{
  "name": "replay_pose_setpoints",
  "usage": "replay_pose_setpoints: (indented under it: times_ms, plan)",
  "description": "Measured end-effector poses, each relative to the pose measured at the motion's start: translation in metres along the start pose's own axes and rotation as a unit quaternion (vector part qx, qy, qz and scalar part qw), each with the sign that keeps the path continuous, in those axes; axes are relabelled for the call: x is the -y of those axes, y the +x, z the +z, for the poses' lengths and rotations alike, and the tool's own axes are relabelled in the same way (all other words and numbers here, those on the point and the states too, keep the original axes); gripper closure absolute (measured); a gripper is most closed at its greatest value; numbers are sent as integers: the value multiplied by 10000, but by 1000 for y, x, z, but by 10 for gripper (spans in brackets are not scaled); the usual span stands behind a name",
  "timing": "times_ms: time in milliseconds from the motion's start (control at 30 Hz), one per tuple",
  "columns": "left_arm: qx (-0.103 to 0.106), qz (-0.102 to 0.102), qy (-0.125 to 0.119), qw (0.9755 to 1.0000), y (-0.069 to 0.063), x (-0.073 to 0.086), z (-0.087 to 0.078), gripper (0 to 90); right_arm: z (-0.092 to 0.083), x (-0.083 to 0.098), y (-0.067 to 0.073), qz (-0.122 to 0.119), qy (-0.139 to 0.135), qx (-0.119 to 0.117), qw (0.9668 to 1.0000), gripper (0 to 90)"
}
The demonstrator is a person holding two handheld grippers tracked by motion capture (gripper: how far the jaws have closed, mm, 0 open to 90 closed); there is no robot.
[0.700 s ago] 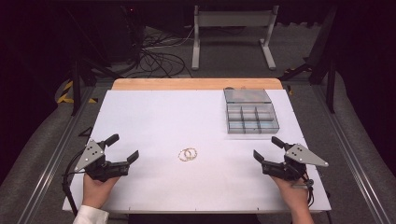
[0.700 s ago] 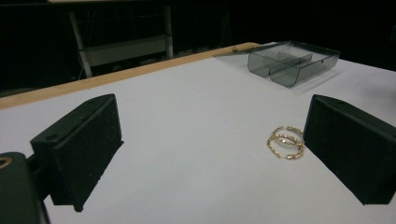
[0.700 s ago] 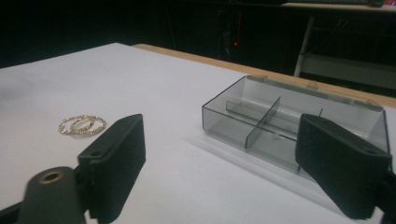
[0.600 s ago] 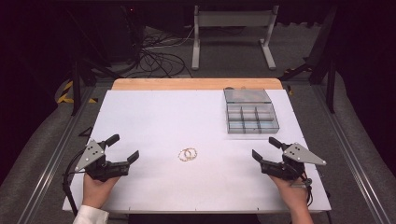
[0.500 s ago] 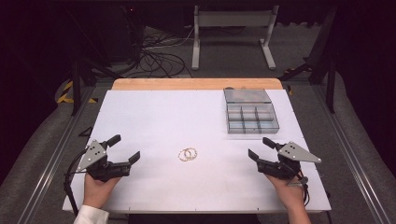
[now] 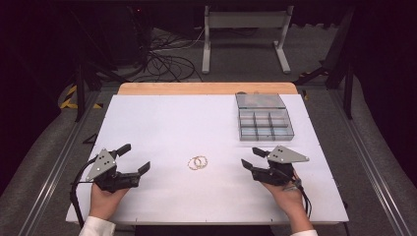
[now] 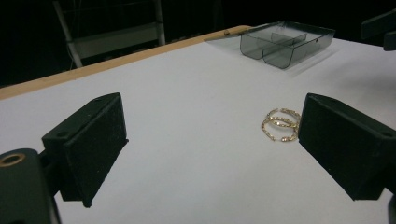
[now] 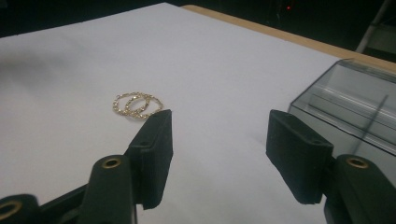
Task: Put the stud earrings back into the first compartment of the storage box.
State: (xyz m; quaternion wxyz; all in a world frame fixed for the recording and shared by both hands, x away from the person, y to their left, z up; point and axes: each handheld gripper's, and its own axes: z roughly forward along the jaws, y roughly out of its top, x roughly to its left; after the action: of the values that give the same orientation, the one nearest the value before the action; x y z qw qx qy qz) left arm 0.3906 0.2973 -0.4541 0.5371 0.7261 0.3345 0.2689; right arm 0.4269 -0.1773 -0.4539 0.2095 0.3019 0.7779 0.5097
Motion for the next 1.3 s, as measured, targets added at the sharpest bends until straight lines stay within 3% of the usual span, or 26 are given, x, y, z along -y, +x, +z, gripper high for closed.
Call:
replay_pose_setpoints:
  times_ms: [567,800,1300]
  plan:
    - [55,-48,-52,10000,5,3,-3,89,49,-13,24,-289,422,-505,9974,456]
    - [52,-79,-90,9999,6,3,-5,93,65,-17,30,-356,460,-659,9961,454]
    - [133,-94,-127,9998,5,2,-5,106,102,-21,47,-554,746,-1083,9898,482]
